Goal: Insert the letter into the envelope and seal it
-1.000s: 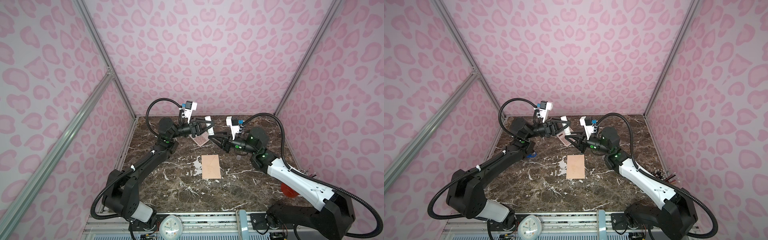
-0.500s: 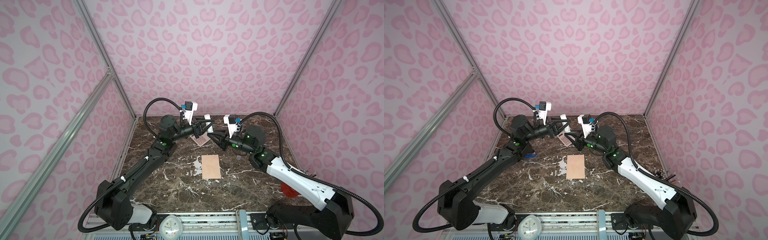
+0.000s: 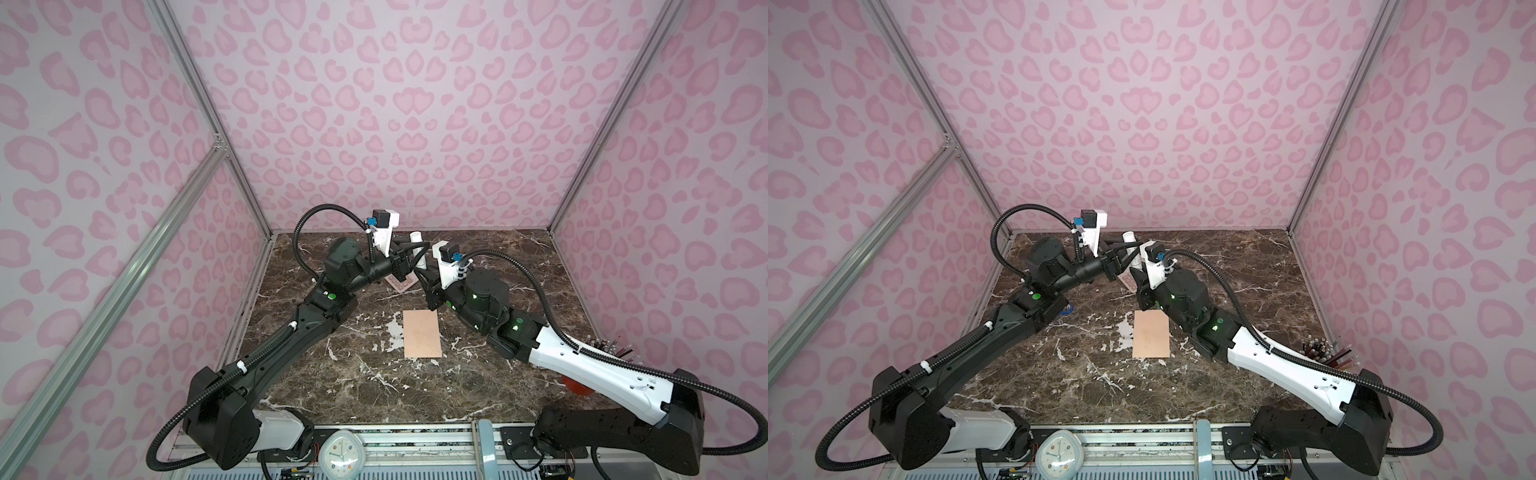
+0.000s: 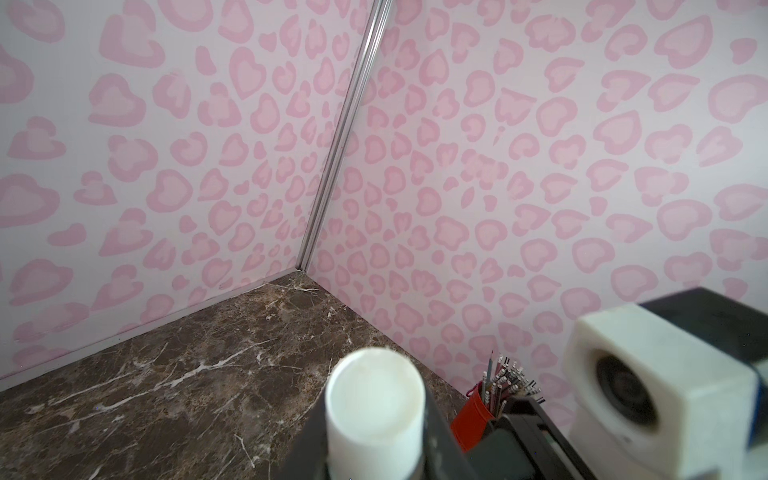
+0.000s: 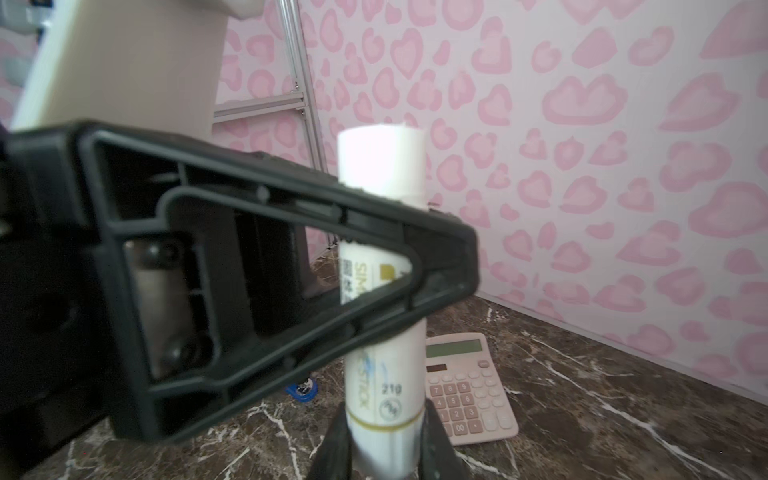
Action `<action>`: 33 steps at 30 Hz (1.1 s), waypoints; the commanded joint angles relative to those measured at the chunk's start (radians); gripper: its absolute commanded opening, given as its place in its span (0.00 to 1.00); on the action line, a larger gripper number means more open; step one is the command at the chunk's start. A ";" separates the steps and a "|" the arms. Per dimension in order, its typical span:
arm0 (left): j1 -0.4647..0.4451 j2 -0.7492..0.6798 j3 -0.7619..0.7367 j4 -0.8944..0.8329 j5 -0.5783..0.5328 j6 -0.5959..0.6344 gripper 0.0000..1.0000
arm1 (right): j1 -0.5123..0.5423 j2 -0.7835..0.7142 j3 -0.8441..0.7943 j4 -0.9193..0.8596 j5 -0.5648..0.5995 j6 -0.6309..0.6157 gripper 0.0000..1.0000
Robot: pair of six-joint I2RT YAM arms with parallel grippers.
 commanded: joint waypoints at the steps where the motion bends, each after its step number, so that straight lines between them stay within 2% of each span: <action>1: 0.004 0.021 -0.012 -0.041 -0.211 0.051 0.04 | 0.065 0.009 0.009 0.188 0.147 -0.109 0.11; 4: -0.001 0.026 -0.015 -0.028 -0.227 0.035 0.04 | 0.108 0.039 0.027 0.193 0.199 -0.126 0.12; 8: -0.002 0.024 -0.020 -0.017 -0.243 0.029 0.04 | 0.122 0.051 0.026 0.192 0.186 -0.115 0.18; 13: 0.001 0.009 -0.028 -0.012 -0.263 0.026 0.04 | 0.109 0.023 0.001 0.165 0.196 -0.128 0.34; 18: 0.021 -0.003 -0.010 -0.020 -0.238 0.006 0.04 | 0.040 -0.064 -0.078 0.112 0.109 -0.094 0.46; 20: 0.035 -0.008 -0.006 -0.014 -0.207 -0.006 0.04 | 0.014 -0.099 -0.103 0.086 0.063 -0.092 0.48; 24: 0.079 -0.017 -0.010 0.055 -0.082 -0.064 0.04 | -0.101 -0.165 -0.159 0.069 -0.195 -0.057 0.48; 28: 0.125 -0.002 -0.023 0.180 0.102 -0.157 0.04 | -0.218 -0.163 -0.166 0.087 -0.495 0.011 0.46; 33: 0.136 0.044 -0.026 0.338 0.280 -0.281 0.04 | -0.275 -0.105 -0.142 0.139 -0.749 0.096 0.45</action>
